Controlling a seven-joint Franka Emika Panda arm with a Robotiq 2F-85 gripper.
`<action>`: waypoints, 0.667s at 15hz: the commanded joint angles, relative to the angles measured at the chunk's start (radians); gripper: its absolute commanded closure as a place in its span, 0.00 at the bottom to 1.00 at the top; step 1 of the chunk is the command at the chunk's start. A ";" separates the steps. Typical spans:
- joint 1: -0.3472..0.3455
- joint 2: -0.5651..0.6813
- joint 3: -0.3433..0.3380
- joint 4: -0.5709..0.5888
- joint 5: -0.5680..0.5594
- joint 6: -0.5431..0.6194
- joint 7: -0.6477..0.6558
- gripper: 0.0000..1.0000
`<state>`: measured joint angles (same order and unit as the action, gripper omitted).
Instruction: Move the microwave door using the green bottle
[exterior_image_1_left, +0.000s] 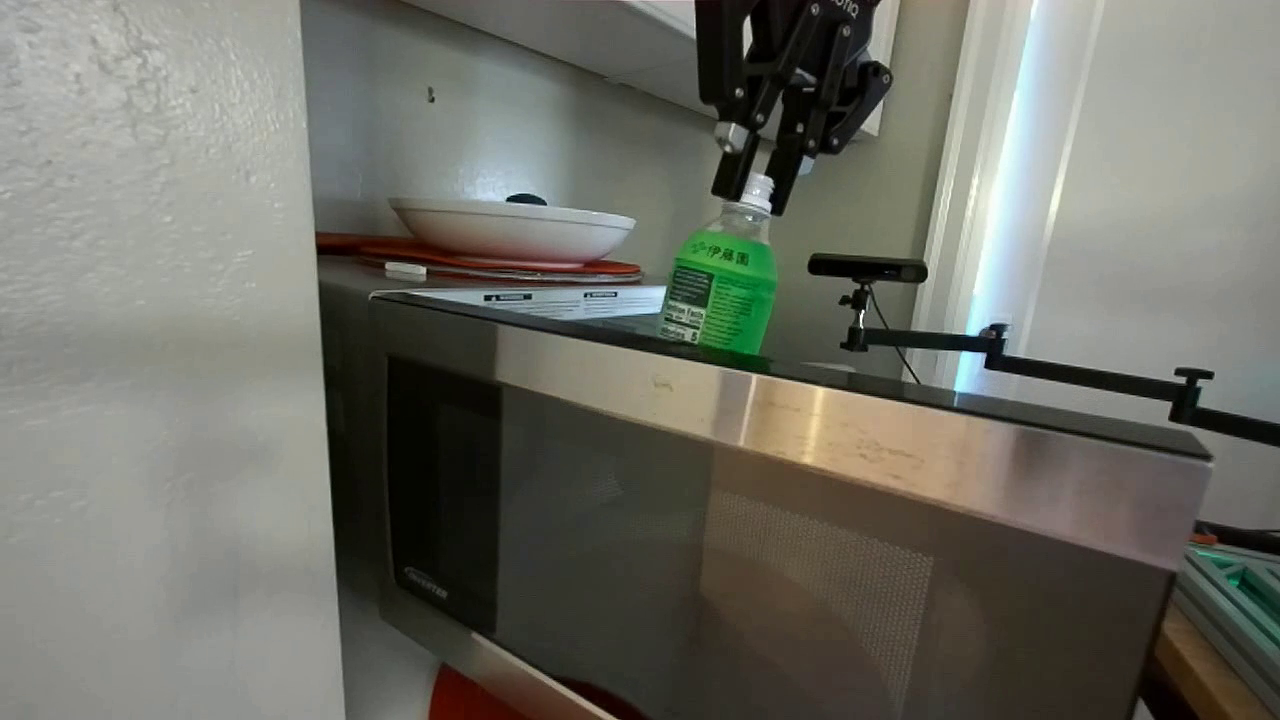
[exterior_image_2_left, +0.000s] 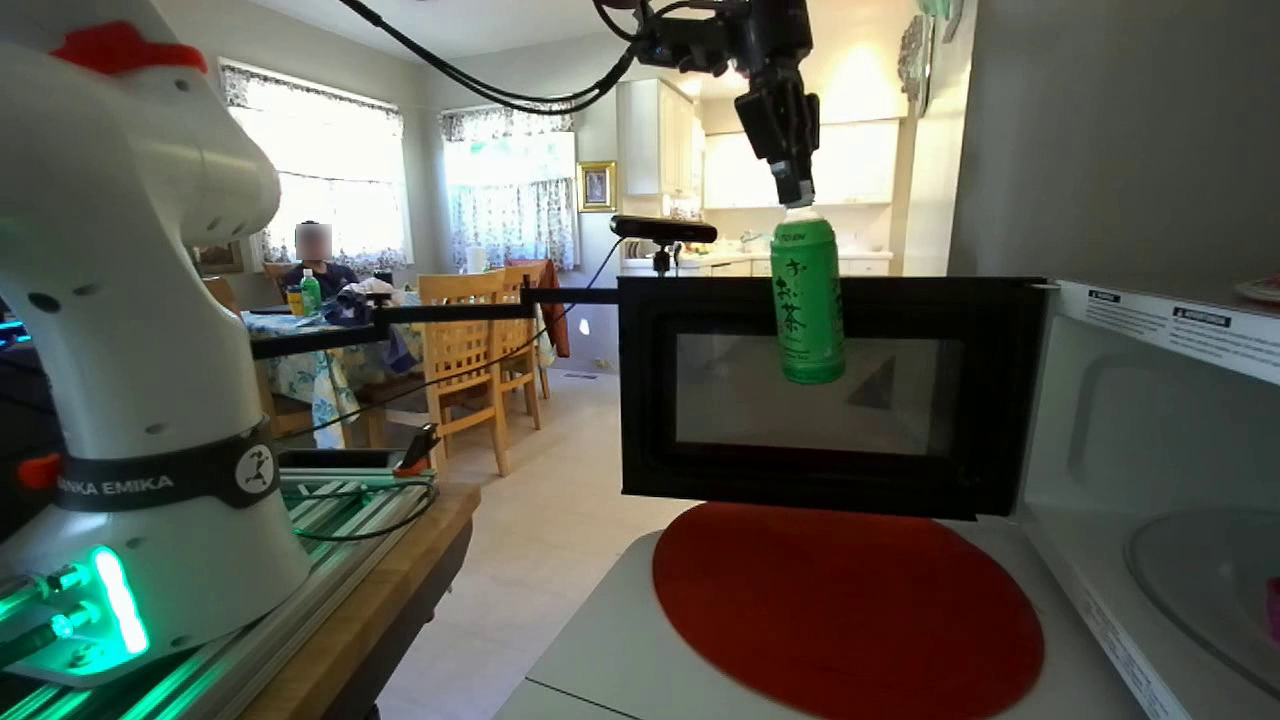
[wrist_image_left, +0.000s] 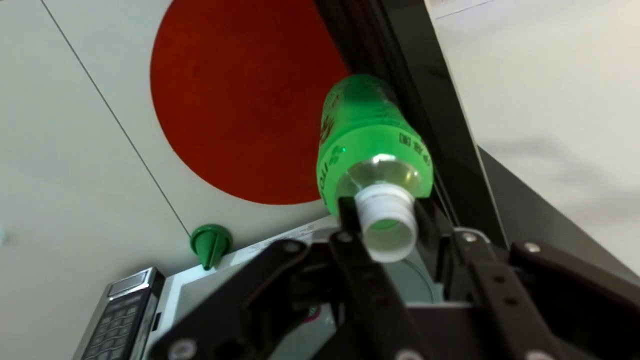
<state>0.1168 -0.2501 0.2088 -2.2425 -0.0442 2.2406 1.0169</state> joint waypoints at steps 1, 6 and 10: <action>0.009 0.015 0.006 0.002 0.023 0.055 -0.060 0.92; -0.010 0.016 0.006 -0.006 -0.013 -0.043 -0.043 0.92; -0.055 0.026 -0.017 -0.045 -0.069 -0.074 -0.005 0.92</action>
<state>0.0856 -0.2255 0.2009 -2.2607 -0.0739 2.1629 0.9940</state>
